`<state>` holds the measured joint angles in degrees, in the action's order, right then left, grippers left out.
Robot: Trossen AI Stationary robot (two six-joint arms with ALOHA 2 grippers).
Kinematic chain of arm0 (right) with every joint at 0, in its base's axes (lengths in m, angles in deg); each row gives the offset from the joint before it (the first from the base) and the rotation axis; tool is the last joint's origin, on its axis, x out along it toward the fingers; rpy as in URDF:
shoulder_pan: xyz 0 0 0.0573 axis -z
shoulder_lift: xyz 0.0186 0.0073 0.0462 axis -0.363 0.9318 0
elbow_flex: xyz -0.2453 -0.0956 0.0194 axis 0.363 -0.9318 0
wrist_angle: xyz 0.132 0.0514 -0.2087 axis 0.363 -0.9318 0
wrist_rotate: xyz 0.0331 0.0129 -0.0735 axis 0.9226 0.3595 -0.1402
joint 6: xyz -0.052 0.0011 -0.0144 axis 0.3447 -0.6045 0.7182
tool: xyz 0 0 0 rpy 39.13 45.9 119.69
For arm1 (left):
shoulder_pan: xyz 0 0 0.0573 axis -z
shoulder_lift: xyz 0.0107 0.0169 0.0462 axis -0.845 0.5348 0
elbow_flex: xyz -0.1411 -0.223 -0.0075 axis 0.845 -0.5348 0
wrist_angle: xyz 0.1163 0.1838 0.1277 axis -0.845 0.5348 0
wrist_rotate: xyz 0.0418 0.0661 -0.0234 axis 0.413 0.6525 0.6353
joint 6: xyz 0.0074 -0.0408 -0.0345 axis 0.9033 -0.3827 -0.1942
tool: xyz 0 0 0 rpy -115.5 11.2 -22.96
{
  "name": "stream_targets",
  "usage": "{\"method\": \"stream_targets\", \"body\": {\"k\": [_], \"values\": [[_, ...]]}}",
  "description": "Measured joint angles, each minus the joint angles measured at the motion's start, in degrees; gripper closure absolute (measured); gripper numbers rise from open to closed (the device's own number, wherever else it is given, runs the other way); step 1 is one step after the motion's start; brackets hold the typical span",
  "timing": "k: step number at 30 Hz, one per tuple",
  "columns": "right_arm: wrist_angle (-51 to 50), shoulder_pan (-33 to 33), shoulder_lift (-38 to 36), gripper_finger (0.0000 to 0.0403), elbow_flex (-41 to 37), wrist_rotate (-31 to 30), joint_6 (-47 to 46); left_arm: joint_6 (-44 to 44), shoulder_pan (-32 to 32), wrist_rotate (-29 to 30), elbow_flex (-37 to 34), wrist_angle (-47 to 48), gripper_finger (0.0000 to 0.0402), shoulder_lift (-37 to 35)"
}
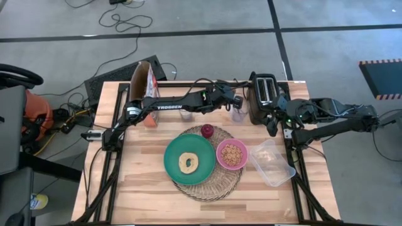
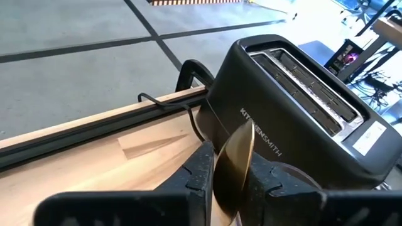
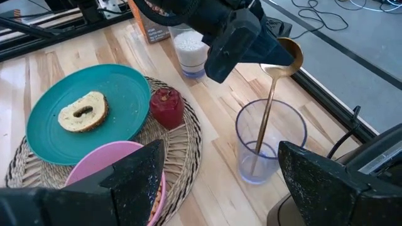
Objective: Arrange a breakfast setting
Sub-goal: Put the spoon on the left side of the green plate
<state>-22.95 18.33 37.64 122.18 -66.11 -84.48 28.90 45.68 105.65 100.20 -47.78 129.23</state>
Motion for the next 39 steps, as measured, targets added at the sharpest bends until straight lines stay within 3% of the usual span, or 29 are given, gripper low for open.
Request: {"method": "stream_targets", "body": {"k": [7,21,26,39], "values": [[-0.01,0.00,0.00,0.0066,0.00,0.00,0.02,0.40,0.02,0.12,0.00,-0.34,0.0392,0.00],[-0.34,0.00,0.00,0.0066,0.00,0.00,0.09,7.01,0.85,0.37,1.44,-1.73,0.0390,0.00],[-0.86,0.00,0.01,0.0066,0.00,0.00,0.09,11.30,1.76,3.35,4.94,1.59,0.0390,-0.08],[-0.84,0.00,0.02,0.0066,0.00,0.00,0.02,18.71,3.13,3.50,18.58,12.44,0.0390,-0.35]]}}
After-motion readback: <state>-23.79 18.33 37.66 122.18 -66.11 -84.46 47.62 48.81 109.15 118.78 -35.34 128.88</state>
